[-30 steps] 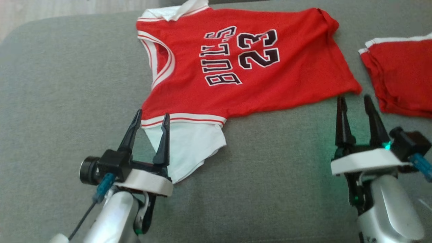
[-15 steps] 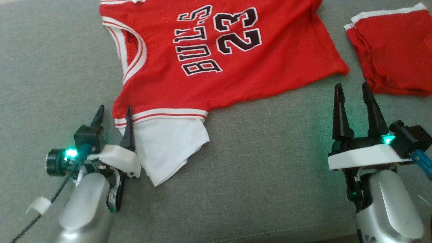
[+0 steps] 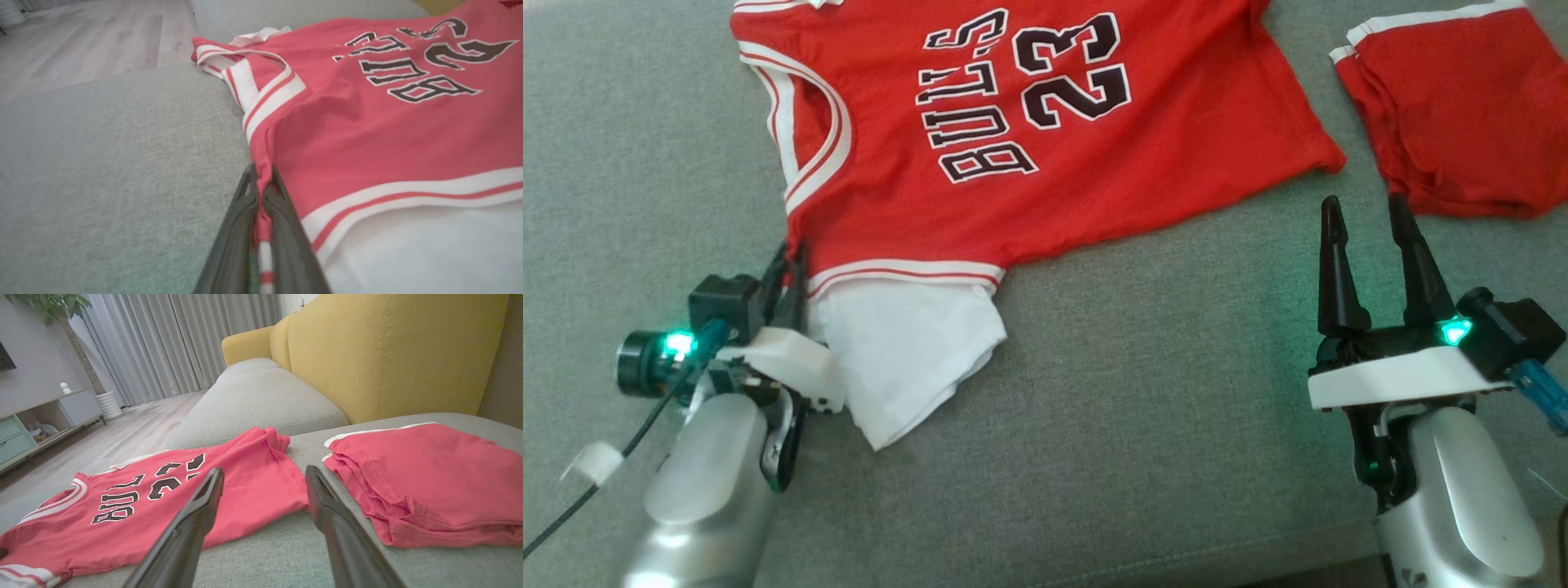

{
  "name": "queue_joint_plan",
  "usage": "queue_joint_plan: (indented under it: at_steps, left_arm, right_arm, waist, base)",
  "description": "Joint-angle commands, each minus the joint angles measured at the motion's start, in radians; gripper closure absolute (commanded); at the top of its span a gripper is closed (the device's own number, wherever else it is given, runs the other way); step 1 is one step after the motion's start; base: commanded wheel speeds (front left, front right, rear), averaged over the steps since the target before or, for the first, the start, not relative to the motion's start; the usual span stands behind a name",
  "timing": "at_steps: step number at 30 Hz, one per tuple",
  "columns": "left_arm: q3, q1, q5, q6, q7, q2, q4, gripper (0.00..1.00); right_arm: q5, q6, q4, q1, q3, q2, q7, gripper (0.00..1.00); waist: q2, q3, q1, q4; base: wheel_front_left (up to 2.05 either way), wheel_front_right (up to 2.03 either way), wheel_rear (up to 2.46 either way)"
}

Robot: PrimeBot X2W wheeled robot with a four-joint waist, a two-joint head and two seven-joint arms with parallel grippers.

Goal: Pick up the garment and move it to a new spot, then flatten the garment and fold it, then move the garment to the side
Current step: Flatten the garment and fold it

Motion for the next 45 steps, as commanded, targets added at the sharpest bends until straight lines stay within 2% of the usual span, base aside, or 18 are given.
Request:
queue_joint_plan:
  at_steps: [1, 4, 10, 13, 14, 17, 21, 29, 33, 45]
  left_arm:
    - [0.043, -0.021, -0.001, 0.013, -0.018, 0.045, -0.013, 1.00]
    - [0.051, -0.041, 0.004, 0.020, -0.068, 0.057, -0.022, 1.00]
    - [0.049, -0.085, 0.029, 0.014, -0.101, 0.109, 0.006, 1.00]
    - [0.052, -0.094, 0.024, 0.007, -0.114, 0.116, 0.024, 1.00]
    - [0.047, -0.093, 0.019, -0.009, -0.116, 0.111, 0.031, 0.00]
    - [0.033, -0.084, 0.010, -0.032, -0.124, 0.091, 0.038, 0.00]
    - [0.041, -0.051, 0.003, -0.017, -0.143, 0.059, -0.016, 0.00]
    - [0.093, 0.148, -0.014, 0.011, -0.148, -0.024, -0.299, 0.00]
    - [0.116, 0.248, -0.039, -0.006, -0.148, -0.076, -0.406, 0.00]
    - [0.122, 0.314, 0.000, -0.043, -0.148, -0.123, -0.462, 0.00]
  right_arm:
    - [0.008, -0.001, -0.037, -0.008, 0.027, -0.002, -0.005, 0.00]
    - [0.007, -0.001, -0.039, -0.004, 0.028, -0.002, -0.004, 0.00]
    - [-0.005, -0.001, -0.041, -0.004, 0.044, -0.002, 0.012, 0.00]
    - [-0.008, -0.001, -0.045, -0.002, 0.042, -0.002, 0.018, 0.00]
    - [-0.010, -0.001, -0.046, -0.002, 0.041, -0.002, 0.020, 0.00]
    - [-0.029, -0.001, -0.052, 0.002, 0.055, -0.002, 0.030, 0.00]
    - [-0.046, -0.001, -0.057, 0.016, 0.033, -0.002, 0.042, 0.00]
    - [-0.042, -0.001, -0.051, 0.052, -0.013, -0.002, 0.043, 0.00]
    - [-0.044, -0.001, -0.052, 0.066, -0.014, -0.002, 0.042, 0.00]
    - [-0.037, -0.001, -0.059, 0.061, -0.025, -0.002, 0.038, 0.00]
  waist:
    - [0.0000, -0.002, -0.0001, 0.002]
    - [0.0000, -0.009, -0.0001, 0.009]
    - [0.0000, -0.022, -0.0001, 0.023]
    - [0.0000, -0.031, -0.0001, 0.032]
    - [0.0000, -0.034, -0.0001, 0.037]
    - [0.0000, -0.047, -0.0001, 0.053]
    - [0.0000, -0.071, -0.0001, 0.089]
    - [0.0000, -0.142, -0.0001, 0.167]
    - [0.0000, -0.168, -0.0001, 0.188]
    - [0.0000, -0.171, -0.0001, 0.199]
  base:
    - [0.00, 0.00, 0.00]
    - [0.00, 0.00, 0.00]
    - [0.00, 0.00, 0.00]
    - [0.00, 0.00, 0.00]
    - [0.00, 0.00, 0.00]
    - [0.00, 0.00, 0.00]
    - [0.00, 0.00, 0.00]
    - [0.00, 0.00, 0.00]
    - [0.00, 0.00, 0.00]
    - [0.00, 0.00, 0.00]
